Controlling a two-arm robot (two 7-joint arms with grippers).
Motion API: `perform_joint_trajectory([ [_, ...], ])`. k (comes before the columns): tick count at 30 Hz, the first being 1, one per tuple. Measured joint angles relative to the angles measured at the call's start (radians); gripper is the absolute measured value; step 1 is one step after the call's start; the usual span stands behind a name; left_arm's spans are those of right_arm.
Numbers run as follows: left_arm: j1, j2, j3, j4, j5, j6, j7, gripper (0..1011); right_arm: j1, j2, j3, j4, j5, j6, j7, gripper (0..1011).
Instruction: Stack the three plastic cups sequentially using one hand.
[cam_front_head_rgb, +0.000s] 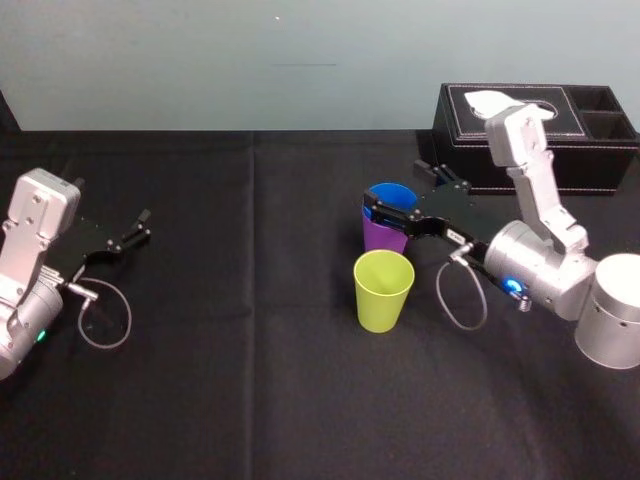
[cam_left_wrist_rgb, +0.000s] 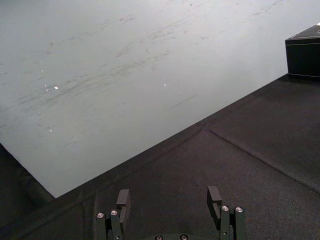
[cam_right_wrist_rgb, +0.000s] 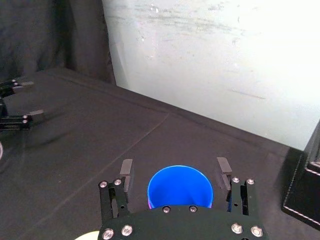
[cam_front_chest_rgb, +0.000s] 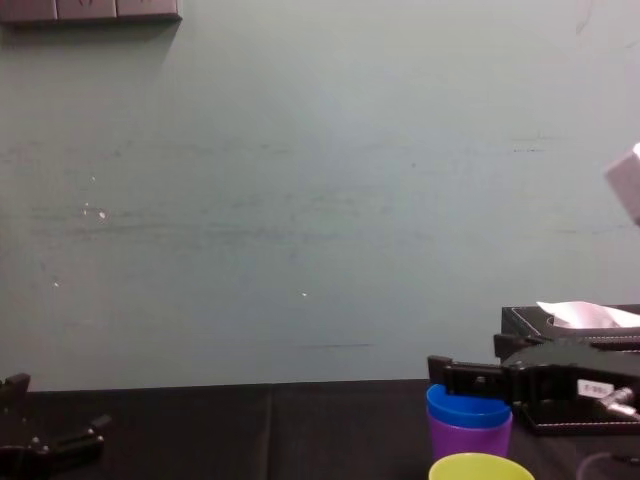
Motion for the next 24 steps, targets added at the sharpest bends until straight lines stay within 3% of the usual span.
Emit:
perform_joint_trajectory([
  [8,0.0,0.0,0.0,0.0,0.0,0.0,0.0,1011,-0.11,0.08,0.052,-0.128,0.027,0.001,0.01,1002],
  [15,0.0,0.0,0.0,0.0,0.0,0.0,0.0,1011,-0.277,0.181,0.12,-0.241,0.037,-0.052,0.017,1002],
  [19,0.0,0.0,0.0,0.0,0.0,0.0,0.0,1011,-0.351,0.218,0.142,-0.273,0.029,-0.086,0.03,1002],
  [24,0.0,0.0,0.0,0.0,0.0,0.0,0.0,1011,-0.421,0.237,0.157,-0.289,0.021,-0.121,0.04,1002],
])
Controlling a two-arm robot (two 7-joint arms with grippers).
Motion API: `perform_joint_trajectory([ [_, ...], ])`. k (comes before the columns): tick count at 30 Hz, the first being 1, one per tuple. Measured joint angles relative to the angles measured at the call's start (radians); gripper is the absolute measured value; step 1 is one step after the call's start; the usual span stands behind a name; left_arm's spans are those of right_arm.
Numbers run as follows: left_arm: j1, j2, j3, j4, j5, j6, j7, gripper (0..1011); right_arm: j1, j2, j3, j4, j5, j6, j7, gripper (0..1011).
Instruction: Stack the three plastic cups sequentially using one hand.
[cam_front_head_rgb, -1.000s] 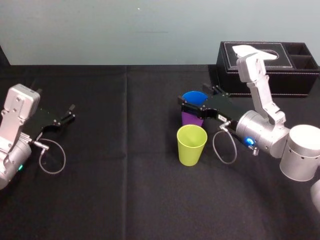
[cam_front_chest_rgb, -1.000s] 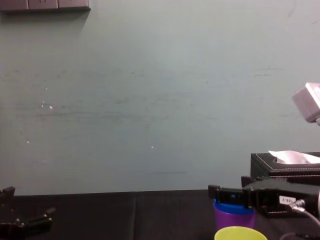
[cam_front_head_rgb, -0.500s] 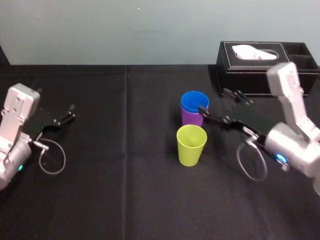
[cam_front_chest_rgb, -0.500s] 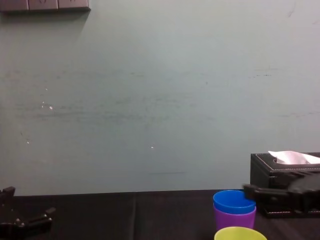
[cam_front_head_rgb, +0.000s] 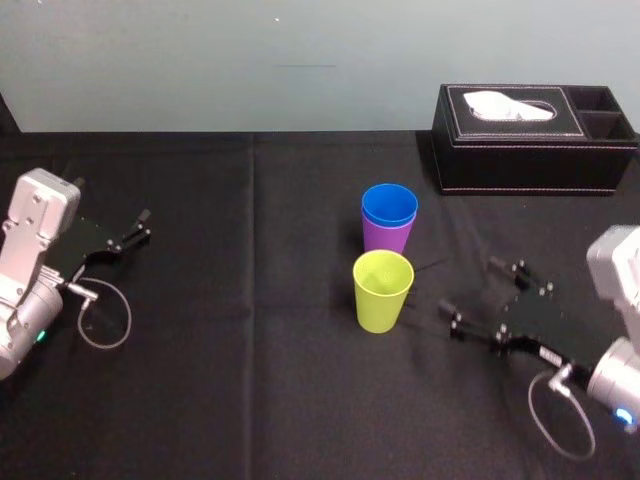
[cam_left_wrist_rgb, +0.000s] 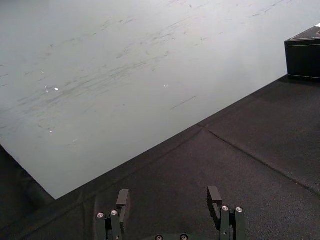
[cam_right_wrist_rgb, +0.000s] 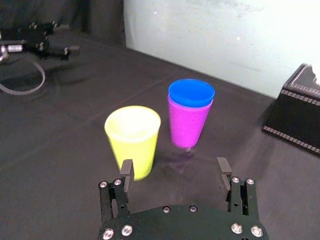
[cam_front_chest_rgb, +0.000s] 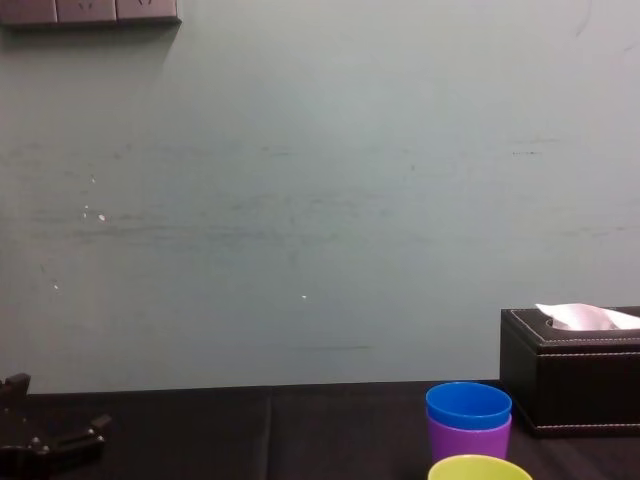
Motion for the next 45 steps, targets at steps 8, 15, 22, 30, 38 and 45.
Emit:
perform_joint_trajectory([
  [8,0.0,0.0,0.0,0.0,0.0,0.0,0.0,1011,-0.041,-0.009,-0.02,0.021,-0.027,-0.062,0.033,1002],
  [15,0.0,0.0,0.0,0.0,0.0,0.0,0.0,1012,-0.016,-0.035,-0.049,0.047,-0.05,-0.078,0.046,1002],
  [22,0.0,0.0,0.0,0.0,0.0,0.0,0.0,1011,0.026,-0.073,-0.073,0.084,-0.048,-0.079,0.053,1002],
  [30,0.0,0.0,0.0,0.0,0.0,0.0,0.0,1011,0.078,-0.107,-0.107,0.131,-0.057,-0.072,0.055,1002],
  [38,0.0,0.0,0.0,0.0,0.0,0.0,0.0,1011,0.133,-0.141,-0.136,0.175,-0.069,-0.068,0.056,1002],
  [45,0.0,0.0,0.0,0.0,0.0,0.0,0.0,1011,0.166,-0.16,-0.152,0.207,-0.073,-0.064,0.055,1003],
])
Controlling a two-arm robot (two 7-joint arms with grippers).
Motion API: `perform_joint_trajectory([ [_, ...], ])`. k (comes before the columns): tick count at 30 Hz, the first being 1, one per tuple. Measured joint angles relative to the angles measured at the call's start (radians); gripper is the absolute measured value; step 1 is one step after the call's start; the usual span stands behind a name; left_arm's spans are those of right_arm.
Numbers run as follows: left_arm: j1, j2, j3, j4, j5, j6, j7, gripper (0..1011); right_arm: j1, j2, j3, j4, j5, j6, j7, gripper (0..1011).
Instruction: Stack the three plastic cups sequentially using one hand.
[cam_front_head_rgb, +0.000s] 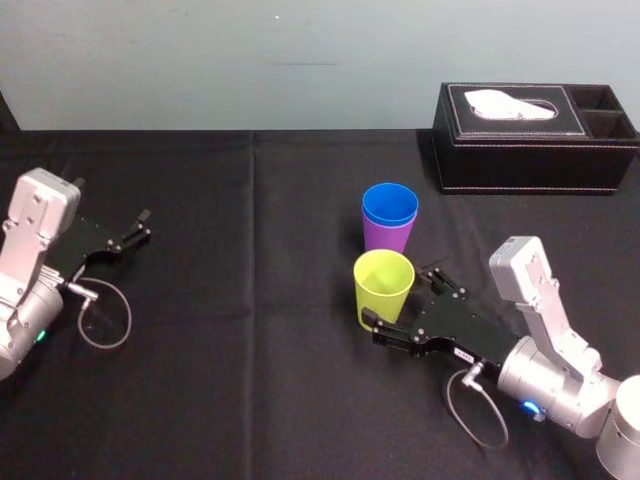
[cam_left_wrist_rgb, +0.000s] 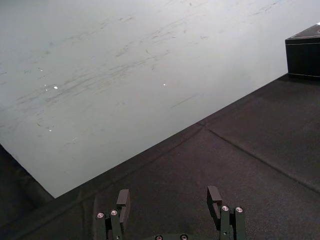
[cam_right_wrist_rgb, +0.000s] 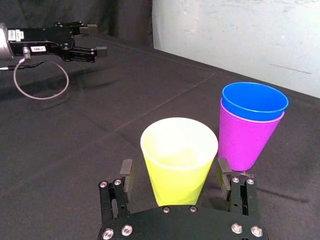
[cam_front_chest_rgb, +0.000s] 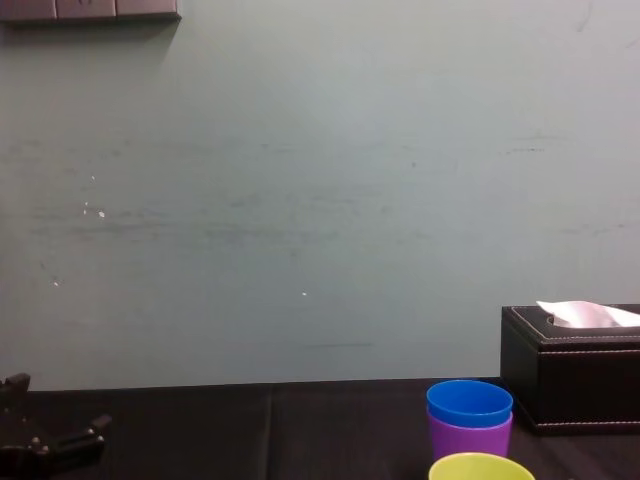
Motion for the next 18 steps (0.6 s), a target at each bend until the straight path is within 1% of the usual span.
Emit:
perform_joint_trajectory([
  [7,0.0,0.0,0.0,0.0,0.0,0.0,0.0,1011,0.025,-0.014,-0.014,0.027,-0.007,-0.001,0.0,1002],
  [18,0.0,0.0,0.0,0.0,0.0,0.0,0.0,1011,0.047,-0.033,-0.023,0.046,-0.009,-0.01,0.0,1002],
])
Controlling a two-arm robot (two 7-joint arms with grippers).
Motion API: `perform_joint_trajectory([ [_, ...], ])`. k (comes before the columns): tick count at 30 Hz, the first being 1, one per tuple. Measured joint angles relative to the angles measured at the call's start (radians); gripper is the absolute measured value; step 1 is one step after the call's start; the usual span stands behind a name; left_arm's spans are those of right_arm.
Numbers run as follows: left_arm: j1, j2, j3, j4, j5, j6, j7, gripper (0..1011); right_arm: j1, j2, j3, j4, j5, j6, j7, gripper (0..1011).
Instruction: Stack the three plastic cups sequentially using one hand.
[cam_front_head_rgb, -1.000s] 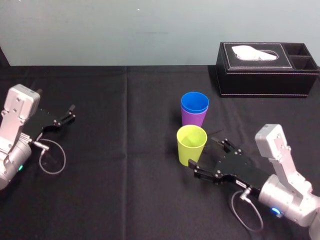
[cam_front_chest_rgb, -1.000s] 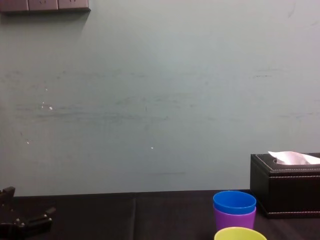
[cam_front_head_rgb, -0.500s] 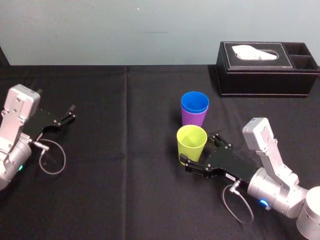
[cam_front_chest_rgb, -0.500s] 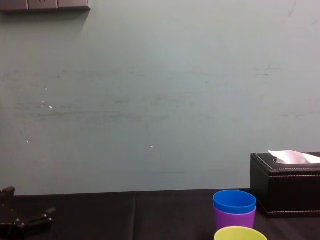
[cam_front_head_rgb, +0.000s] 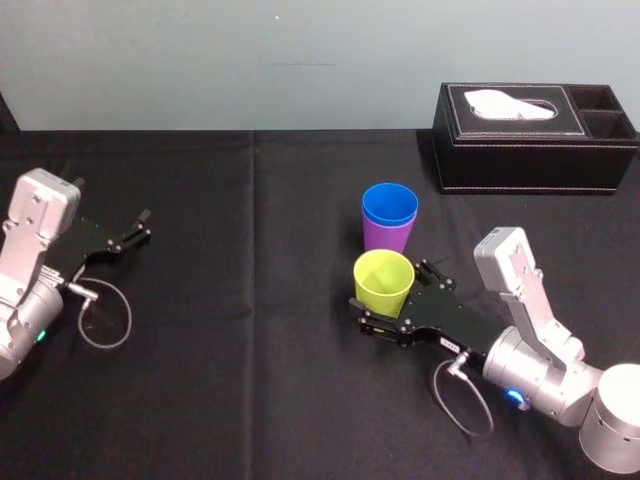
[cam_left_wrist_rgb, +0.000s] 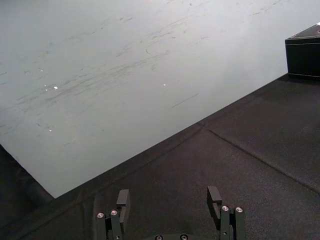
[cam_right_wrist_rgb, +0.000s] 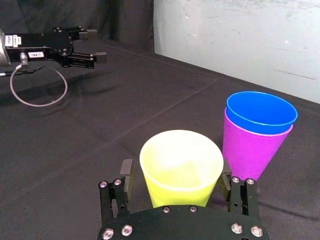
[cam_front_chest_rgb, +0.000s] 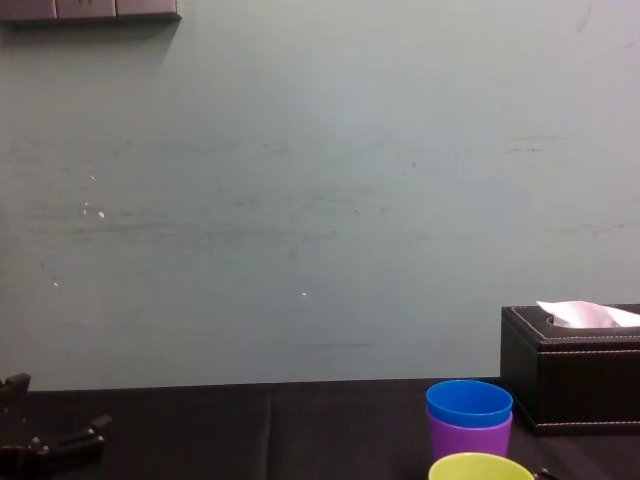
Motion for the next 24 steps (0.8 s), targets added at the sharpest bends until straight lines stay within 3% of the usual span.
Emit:
perform_joint_trajectory([
  [20,0.0,0.0,0.0,0.0,0.0,0.0,0.0,1011,0.013,-0.014,-0.006,0.018,0.001,-0.005,-0.004,1002],
  [24,0.0,0.0,0.0,0.0,0.0,0.0,0.0,1011,0.013,-0.014,-0.006,0.017,0.001,-0.005,-0.004,947],
])
